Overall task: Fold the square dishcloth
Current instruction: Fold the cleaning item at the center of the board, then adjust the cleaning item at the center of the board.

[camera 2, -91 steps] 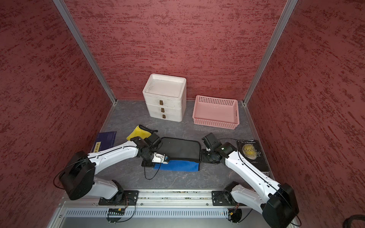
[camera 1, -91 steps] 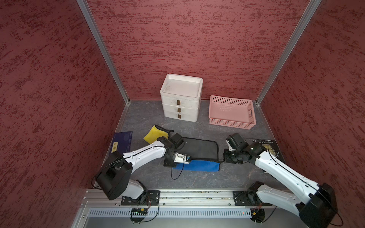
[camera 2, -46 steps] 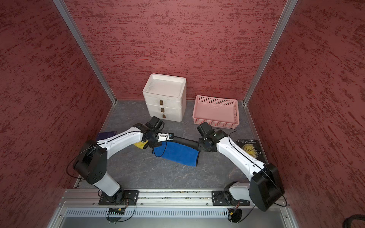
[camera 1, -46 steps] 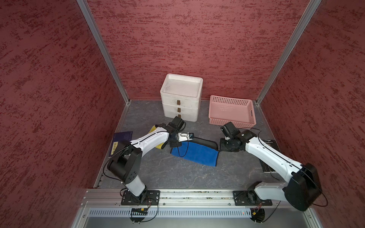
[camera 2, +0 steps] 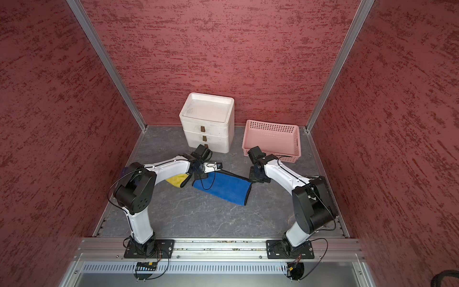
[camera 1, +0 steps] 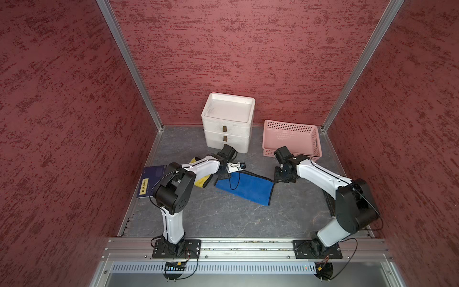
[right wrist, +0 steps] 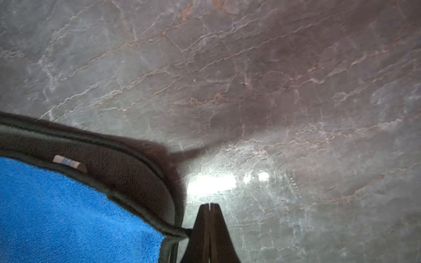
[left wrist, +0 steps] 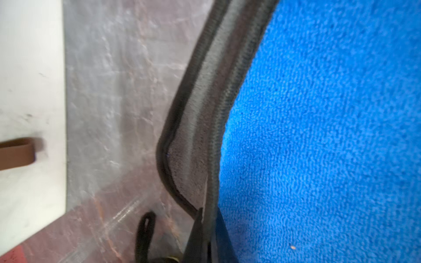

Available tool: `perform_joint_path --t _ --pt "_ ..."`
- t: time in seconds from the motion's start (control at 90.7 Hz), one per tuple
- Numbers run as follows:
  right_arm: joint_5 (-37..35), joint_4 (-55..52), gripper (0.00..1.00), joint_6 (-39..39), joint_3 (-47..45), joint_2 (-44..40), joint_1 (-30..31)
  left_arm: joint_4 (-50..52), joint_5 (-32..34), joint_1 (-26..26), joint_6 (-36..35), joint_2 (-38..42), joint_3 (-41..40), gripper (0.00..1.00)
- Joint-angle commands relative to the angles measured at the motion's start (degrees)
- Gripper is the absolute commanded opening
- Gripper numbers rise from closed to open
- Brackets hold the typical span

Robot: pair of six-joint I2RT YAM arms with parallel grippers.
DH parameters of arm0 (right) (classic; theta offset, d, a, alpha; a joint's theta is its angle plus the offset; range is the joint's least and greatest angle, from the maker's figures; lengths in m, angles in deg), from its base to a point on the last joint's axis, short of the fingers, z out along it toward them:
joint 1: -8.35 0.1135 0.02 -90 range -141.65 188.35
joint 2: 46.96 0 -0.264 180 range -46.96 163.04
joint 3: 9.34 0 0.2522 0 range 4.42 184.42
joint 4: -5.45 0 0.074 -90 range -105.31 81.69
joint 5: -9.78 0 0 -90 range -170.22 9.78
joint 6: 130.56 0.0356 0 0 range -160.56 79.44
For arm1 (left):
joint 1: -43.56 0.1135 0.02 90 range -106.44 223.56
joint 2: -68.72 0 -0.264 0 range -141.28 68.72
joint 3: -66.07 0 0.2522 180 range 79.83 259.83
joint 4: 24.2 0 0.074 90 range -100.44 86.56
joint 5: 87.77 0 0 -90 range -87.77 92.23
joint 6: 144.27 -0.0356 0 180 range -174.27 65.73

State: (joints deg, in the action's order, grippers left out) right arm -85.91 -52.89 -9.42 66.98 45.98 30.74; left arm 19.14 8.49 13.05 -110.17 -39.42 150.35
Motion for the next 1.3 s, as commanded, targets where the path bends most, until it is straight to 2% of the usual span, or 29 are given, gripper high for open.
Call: perform_joint_path --t 0.0,0.276,0.309,0.342,0.386,0.43,0.452,0.474,0.518,0.628,0.694,0.771,0.882,0.992,1.146,1.289 --pt "-0.9 3.0 0.00 -0.8 1.0 1.0 -1.8 -2.2 0.5 -0.1 0.5 -1.3 1.2 0.00" --pt "-1.4 5.4 0.00 -0.5 2.6 7.0 -2.8 -5.7 3.7 -0.1 -0.1 -4.3 1.0 0.00" --pt "-1.0 5.5 0.12 -0.5 2.9 8.4 -2.9 -5.9 4.1 -0.1 -0.2 -4.6 0.8 0.04" --pt "-0.9 5.5 0.31 -0.5 3.1 9.5 -2.9 -6.3 4.9 -0.2 -0.3 -4.8 0.5 0.13" --pt "-1.5 5.4 0.48 -0.2 3.4 10.4 -2.9 -7.3 5.6 -0.3 -0.6 -4.8 -0.2 0.22" --pt "-2.6 4.7 0.58 0.4 3.7 10.2 -2.9 -8.0 6.2 -0.3 -0.9 -4.3 -0.8 0.33" --pt "-3.2 4.5 0.62 0.7 3.7 9.4 -2.8 -8.6 6.4 -0.3 -0.8 -3.8 -1.1 0.43" --pt "-3.8 4.3 0.63 0.9 3.7 8.5 -2.8 -9.2 6.5 -0.2 -0.8 -3.1 -1.4 0.50" --pt "-4.7 4.0 0.64 1.2 3.6 5.3 -2.8 -10.3 6.6 0.1 -0.7 -1.3 -1.7 0.59" --pt "-7.4 1.9 0.62 1.1 4.8 -2.6 -1.1 -9.4 5.4 1.0 0.5 3.5 -1.0 0.67" --pt "-7.5 -0.1 0.60 0.8 6.3 -5.5 1.8 -7.0 4.5 1.2 1.5 6.1 -0.6 0.69" --pt "-0.9 1.7 0.52 -0.2 5.8 -6.7 5.2 -4.5 3.5 1.3 3.2 9.1 -1.0 0.69" --pt "9.6 5.8 0.36 -0.5 5.5 -2.5 7.2 -0.8 0.8 1.2 6.2 11.8 -3.2 0.69" --pt "9.5 7.5 0.17 -0.7 5.0 2.7 7.0 -0.3 -0.2 0.4 7.6 13.6 -8.2 0.66" --pt "8.6 9.1 0.12 -1.3 2.9 8.0 4.8 -5.0 3.6 -0.3 8.2 12.3 -13.0 0.59" --pt "7.2 9.6 0.06 -1.4 -0.3 10.4 4.2 -8.0 5.9 -0.9 7.6 10.4 -14.7 0.58"
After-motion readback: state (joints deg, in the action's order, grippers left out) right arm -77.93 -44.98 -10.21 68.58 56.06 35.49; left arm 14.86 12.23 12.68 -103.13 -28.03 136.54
